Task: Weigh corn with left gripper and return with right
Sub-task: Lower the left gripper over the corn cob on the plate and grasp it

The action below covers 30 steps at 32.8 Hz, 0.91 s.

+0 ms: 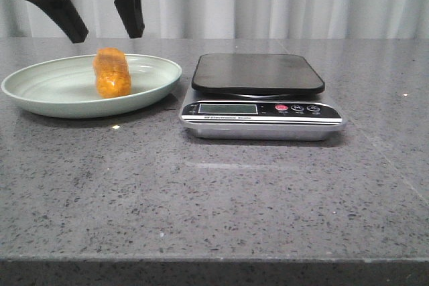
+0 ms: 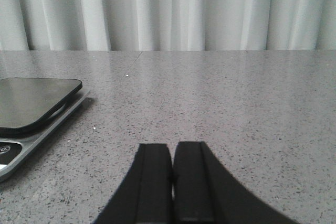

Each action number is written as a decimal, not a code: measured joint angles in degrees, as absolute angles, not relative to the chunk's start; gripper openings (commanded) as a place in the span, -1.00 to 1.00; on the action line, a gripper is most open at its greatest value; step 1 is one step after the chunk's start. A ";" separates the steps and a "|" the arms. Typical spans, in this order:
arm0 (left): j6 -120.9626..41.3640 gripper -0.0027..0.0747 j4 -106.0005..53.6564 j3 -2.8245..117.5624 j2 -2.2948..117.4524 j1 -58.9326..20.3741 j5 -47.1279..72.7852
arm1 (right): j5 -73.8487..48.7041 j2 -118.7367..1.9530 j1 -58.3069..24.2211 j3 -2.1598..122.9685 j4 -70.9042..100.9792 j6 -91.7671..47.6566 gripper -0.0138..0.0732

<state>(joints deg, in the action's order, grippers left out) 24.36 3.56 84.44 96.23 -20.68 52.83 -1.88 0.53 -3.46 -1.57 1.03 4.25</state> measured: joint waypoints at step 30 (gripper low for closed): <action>31.14 -0.58 4.33 88.94 106.52 -20.68 55.88 | -1.88 0.53 -3.46 -1.57 1.03 4.25 -0.30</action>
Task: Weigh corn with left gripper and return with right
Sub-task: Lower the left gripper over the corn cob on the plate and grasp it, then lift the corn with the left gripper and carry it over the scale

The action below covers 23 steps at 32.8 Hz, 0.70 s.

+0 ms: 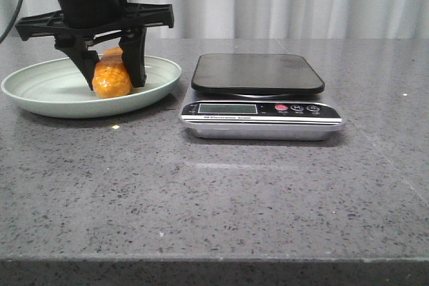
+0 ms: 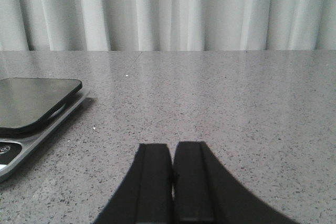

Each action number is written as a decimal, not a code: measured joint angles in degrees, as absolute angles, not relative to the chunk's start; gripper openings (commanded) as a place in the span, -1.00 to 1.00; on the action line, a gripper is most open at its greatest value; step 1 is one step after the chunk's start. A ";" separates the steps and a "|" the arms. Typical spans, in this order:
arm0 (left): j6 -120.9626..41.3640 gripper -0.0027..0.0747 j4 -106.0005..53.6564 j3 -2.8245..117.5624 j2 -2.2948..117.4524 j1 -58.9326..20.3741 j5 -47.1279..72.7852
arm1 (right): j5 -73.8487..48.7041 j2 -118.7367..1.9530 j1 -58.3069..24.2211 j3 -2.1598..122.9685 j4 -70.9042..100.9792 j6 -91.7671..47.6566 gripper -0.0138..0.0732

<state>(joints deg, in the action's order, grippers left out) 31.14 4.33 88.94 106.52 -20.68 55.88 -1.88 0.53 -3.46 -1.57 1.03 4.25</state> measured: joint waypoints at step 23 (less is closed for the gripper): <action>26.99 -0.57 2.78 103.15 108.09 -33.87 52.87 | -1.88 0.53 -3.46 -1.57 1.03 4.25 -0.30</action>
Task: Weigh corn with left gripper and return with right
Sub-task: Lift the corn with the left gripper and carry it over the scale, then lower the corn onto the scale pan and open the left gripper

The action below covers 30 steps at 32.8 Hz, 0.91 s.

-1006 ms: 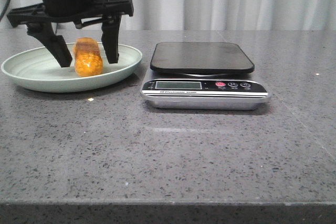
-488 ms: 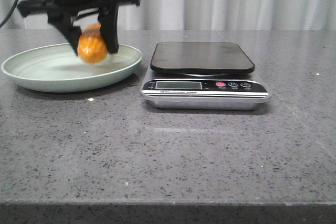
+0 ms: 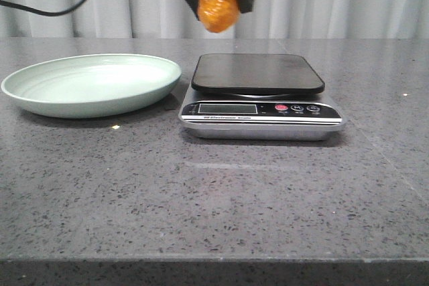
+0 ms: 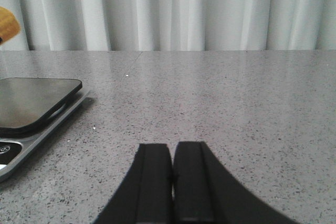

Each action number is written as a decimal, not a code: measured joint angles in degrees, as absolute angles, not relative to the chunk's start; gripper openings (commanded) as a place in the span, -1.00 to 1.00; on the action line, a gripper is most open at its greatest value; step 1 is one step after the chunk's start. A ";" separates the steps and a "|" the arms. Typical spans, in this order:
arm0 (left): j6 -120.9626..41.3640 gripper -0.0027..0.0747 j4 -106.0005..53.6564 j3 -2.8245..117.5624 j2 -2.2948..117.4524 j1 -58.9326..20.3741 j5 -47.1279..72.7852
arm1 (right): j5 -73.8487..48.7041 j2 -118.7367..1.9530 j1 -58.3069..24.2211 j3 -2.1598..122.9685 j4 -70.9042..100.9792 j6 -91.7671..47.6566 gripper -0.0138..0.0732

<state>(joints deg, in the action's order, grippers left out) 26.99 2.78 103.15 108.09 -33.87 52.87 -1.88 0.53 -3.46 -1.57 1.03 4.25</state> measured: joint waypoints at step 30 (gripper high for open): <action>26.85 0.45 2.53 103.58 112.48 -36.85 54.76 | -1.88 0.53 -3.46 -1.57 1.03 4.25 -0.30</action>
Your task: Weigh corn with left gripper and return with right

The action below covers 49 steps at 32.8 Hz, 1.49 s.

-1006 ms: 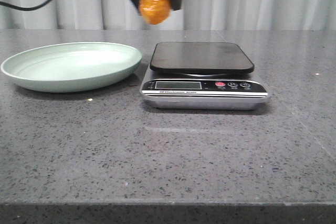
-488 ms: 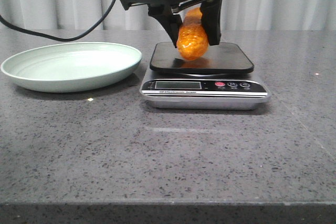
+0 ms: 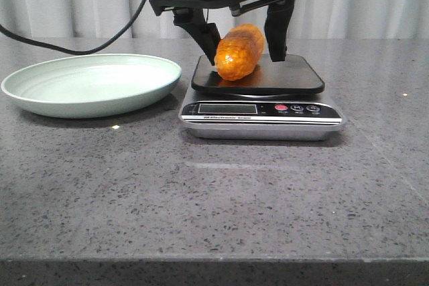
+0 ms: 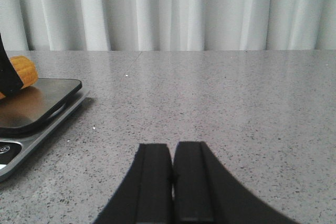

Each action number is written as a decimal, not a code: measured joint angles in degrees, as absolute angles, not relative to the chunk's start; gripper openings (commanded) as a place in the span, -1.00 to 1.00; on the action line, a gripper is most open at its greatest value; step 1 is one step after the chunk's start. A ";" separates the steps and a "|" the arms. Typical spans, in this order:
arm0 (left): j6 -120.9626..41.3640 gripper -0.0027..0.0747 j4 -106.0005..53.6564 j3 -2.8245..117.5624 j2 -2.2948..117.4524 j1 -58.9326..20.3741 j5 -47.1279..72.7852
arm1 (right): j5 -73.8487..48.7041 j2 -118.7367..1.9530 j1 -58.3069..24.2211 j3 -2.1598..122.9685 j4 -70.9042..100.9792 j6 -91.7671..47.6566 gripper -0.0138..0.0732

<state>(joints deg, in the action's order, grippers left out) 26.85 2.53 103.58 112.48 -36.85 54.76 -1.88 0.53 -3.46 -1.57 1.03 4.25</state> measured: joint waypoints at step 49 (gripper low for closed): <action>11.78 -0.60 4.61 38.45 50.10 -34.06 3.79 | -1.88 0.53 -3.46 -1.57 1.03 4.25 -0.30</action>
